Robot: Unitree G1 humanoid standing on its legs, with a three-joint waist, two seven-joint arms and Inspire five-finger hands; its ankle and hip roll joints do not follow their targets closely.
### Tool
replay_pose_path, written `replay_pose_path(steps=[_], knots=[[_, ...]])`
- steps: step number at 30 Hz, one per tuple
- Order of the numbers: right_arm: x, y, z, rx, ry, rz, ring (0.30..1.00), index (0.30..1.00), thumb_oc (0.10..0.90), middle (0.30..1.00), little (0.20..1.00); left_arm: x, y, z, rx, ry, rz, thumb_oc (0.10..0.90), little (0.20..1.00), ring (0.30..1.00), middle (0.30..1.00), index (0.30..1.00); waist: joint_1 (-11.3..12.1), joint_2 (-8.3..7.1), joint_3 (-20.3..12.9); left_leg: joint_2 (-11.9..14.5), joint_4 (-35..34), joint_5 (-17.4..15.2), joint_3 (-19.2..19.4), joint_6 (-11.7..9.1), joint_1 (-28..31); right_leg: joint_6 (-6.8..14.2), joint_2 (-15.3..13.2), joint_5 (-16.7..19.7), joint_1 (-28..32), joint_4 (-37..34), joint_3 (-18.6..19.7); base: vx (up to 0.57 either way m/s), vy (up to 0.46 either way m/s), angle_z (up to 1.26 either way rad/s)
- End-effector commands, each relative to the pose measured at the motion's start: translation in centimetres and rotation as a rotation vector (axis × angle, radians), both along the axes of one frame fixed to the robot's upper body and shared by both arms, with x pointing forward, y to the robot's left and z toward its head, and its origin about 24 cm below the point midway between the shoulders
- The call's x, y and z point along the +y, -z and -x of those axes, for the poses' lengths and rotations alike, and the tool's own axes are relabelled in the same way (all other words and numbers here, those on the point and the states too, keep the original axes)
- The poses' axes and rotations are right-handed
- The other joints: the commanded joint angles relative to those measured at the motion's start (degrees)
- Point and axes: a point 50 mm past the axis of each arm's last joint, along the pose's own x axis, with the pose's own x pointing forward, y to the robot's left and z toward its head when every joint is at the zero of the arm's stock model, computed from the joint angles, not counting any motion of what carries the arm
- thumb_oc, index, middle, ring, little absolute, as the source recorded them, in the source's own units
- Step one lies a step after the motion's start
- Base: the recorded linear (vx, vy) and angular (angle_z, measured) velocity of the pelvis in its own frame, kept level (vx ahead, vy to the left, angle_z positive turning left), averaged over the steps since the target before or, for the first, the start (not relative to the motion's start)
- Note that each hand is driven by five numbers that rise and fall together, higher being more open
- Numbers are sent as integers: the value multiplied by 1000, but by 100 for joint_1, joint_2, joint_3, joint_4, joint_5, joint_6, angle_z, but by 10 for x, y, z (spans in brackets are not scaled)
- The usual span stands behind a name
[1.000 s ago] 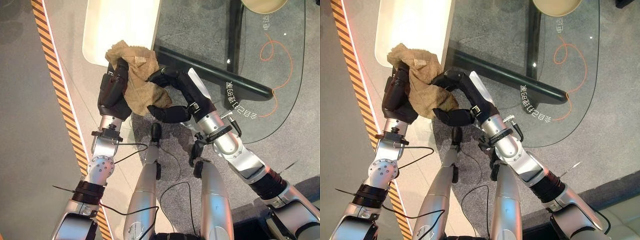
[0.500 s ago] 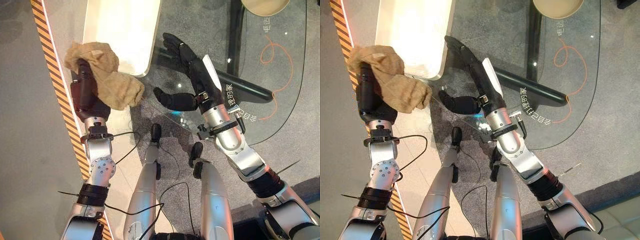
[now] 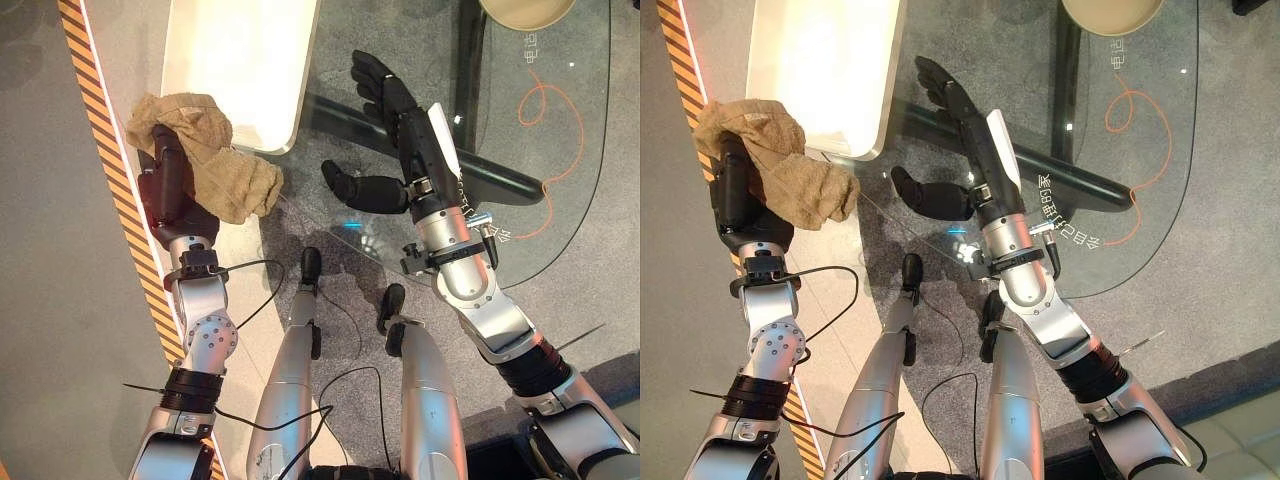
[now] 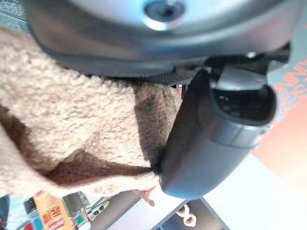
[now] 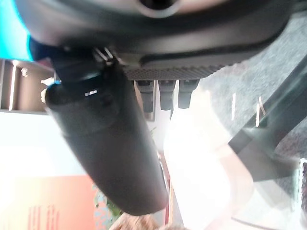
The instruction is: Wipe the table with a cloth and put it in the basket.
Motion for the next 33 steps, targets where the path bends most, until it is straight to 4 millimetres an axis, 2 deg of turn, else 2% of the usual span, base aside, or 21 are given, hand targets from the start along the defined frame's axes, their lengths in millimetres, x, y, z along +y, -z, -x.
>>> replay_pose_path(steps=[1, 13, 17, 23, 24, 25, 28, 33], knots=[[-8, -41, 17, -294, 33, -166, 900, 900, 800, 900, 900, 20, -65, 23, -353, -168, -54, 100, 200, 300, 300, 300, 25, -252, -144, -372, 736, -1216, 319, 164, 416, 160, 362, 1029, 561, -1779, 108, 13, 21, -4], [-69, -19, 9, -312, 393, -332, 900, 900, 800, 900, 900, 34, -62, 25, -358, -223, -65, 100, 200, 300, 300, 300, -115, -287, -144, -320, 847, -1310, 358, 166, 426, 189, 345, 1020, 577, -1732, 176, 4, 3, -4], [-99, -4, 2, -281, 594, -417, 900, 900, 800, 900, 900, 39, -66, 23, -370, -248, -89, 100, 200, 300, 300, 300, -169, -292, -144, -300, 850, -1332, 381, 165, 436, 201, 355, 1021, 574, -1724, 224, 11, 16, -3], [-136, 14, -5, -216, 824, -494, 900, 900, 800, 900, 900, 44, -78, 19, -383, -282, -140, 100, 200, 300, 300, 300, -198, -284, -144, -274, 822, -1347, 383, 144, 487, 221, 375, 1032, 588, -1711, 264, 3, 5, 0], [-147, 22, -8, -186, 888, -511, 900, 900, 800, 900, 900, 46, -84, 17, -389, -299, -155, 100, 200, 300, 300, 300, -205, -281, -144, -261, 821, -1354, 385, 131, 497, 223, 383, 1030, 588, -1702, 283, 0, 0, 0], [-149, 23, -8, -183, 898, -513, 900, 900, 800, 900, 900, 46, -85, 17, -390, -301, -156, 100, 200, 300, 300, 300, -204, -280, -144, -259, 821, -1356, 385, 130, 496, 222, 384, 1029, 585, -1702, 286, 0, 0, 0], [-169, 39, -16, -104, 1015, -531, 900, 900, 800, 900, 900, 47, -101, 11, -396, -345, -196, 100, 200, 300, 300, 300, -218, -262, -144, -241, 827, -1362, 385, 109, 512, 222, 398, 1026, 590, -1683, 326, 0, 0, 0], [-187, 56, -22, 1, 1109, -526, 900, 900, 800, 900, 900, 47, -125, 4, -399, -395, -243, 100, 200, 300, 300, 300, -242, -251, -144, -216, 827, -1321, 411, 90, 470, 204, 398, 1068, 560, -1709, 342, -11, 10, -2]])
